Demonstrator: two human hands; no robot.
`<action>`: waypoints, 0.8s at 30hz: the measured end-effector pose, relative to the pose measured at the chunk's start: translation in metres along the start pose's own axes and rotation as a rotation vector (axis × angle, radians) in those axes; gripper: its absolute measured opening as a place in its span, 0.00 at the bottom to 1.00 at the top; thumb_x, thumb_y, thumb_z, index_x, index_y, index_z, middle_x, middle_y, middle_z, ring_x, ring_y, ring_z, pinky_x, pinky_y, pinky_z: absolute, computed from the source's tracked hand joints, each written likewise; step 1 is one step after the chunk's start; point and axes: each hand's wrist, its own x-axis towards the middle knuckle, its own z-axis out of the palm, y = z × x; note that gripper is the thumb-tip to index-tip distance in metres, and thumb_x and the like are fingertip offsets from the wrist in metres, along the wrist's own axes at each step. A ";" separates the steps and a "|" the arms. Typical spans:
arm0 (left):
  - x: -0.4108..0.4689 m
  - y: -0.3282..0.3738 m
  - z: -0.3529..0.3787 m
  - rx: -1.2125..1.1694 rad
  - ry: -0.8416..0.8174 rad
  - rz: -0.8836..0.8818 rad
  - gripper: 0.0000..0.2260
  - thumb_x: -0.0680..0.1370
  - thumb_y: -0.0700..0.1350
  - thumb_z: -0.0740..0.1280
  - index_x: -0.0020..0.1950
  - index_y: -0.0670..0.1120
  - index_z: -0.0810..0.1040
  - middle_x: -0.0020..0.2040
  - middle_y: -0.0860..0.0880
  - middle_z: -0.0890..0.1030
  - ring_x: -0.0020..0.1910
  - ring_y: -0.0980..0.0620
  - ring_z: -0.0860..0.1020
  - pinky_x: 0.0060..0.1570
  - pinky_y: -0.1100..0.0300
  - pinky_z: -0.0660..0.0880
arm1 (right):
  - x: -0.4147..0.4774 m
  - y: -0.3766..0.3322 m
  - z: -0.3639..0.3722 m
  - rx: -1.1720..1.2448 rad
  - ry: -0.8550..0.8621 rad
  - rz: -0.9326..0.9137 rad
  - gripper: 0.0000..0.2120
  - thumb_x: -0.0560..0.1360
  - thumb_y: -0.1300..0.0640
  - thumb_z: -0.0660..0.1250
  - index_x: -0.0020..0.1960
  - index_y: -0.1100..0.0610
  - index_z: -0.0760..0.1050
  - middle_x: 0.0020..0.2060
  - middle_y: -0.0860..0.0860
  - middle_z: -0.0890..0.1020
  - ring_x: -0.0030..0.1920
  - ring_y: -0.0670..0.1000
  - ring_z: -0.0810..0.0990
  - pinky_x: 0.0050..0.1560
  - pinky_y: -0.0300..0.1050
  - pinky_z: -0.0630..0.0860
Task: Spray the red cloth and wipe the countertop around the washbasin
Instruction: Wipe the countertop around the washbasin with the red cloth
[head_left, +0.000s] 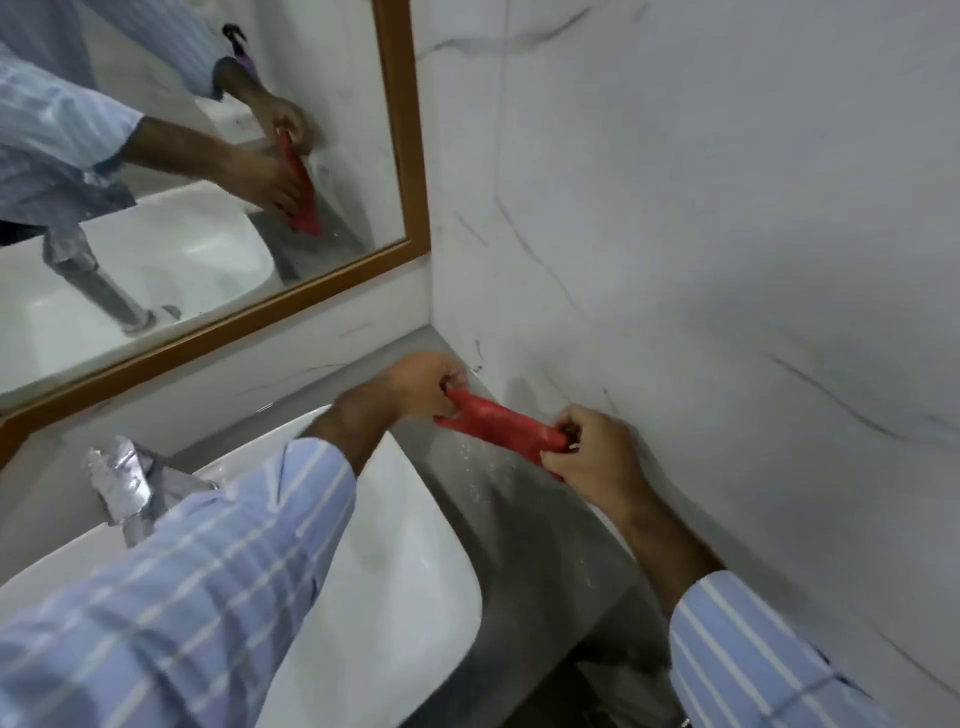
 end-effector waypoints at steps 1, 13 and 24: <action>0.015 -0.004 0.001 0.093 -0.006 0.007 0.10 0.72 0.40 0.75 0.52 0.48 0.84 0.51 0.47 0.85 0.52 0.45 0.83 0.54 0.52 0.80 | 0.011 0.003 0.015 -0.104 0.004 -0.060 0.13 0.64 0.54 0.81 0.41 0.48 0.78 0.35 0.43 0.82 0.35 0.45 0.82 0.40 0.39 0.82; 0.080 -0.058 0.087 0.610 -0.304 0.170 0.13 0.82 0.45 0.66 0.66 0.45 0.80 0.68 0.42 0.80 0.67 0.39 0.78 0.63 0.47 0.77 | 0.018 0.064 0.125 -0.669 -0.344 -0.276 0.14 0.79 0.54 0.66 0.63 0.56 0.77 0.59 0.56 0.80 0.59 0.58 0.78 0.57 0.54 0.78; -0.031 -0.086 0.101 0.201 0.554 -0.355 0.33 0.79 0.65 0.63 0.78 0.45 0.70 0.79 0.41 0.70 0.81 0.38 0.64 0.81 0.41 0.54 | 0.050 0.062 0.142 -0.525 -0.235 -0.468 0.21 0.82 0.56 0.69 0.73 0.60 0.76 0.72 0.58 0.79 0.73 0.59 0.77 0.75 0.55 0.69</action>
